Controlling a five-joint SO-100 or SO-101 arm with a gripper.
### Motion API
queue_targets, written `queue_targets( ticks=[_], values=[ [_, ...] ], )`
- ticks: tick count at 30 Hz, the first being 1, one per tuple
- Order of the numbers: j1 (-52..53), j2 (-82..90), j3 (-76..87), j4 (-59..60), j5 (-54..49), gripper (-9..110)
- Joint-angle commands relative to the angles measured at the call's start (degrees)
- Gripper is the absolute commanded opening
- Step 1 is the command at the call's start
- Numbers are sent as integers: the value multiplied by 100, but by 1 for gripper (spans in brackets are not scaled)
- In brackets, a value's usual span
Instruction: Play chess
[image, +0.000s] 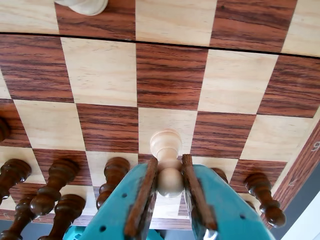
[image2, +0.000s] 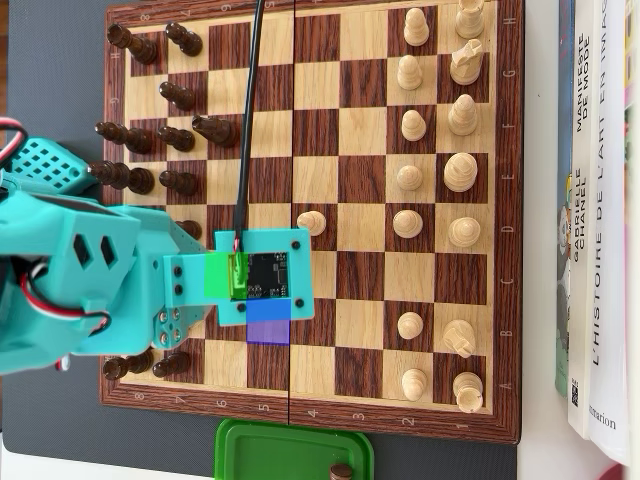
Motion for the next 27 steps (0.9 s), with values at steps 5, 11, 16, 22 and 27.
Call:
queue_targets(
  ticks=[5, 11, 16, 22, 27],
  values=[
    [-53, 176, 70, -149, 35, 5],
    [-79, 114, 123, -193, 26, 5],
    [-62, 114, 123, -202, 18, 5],
    [-44, 97, 132, -202, 18, 5],
    [-70, -123, 220, -404, 18, 5]
  ],
)
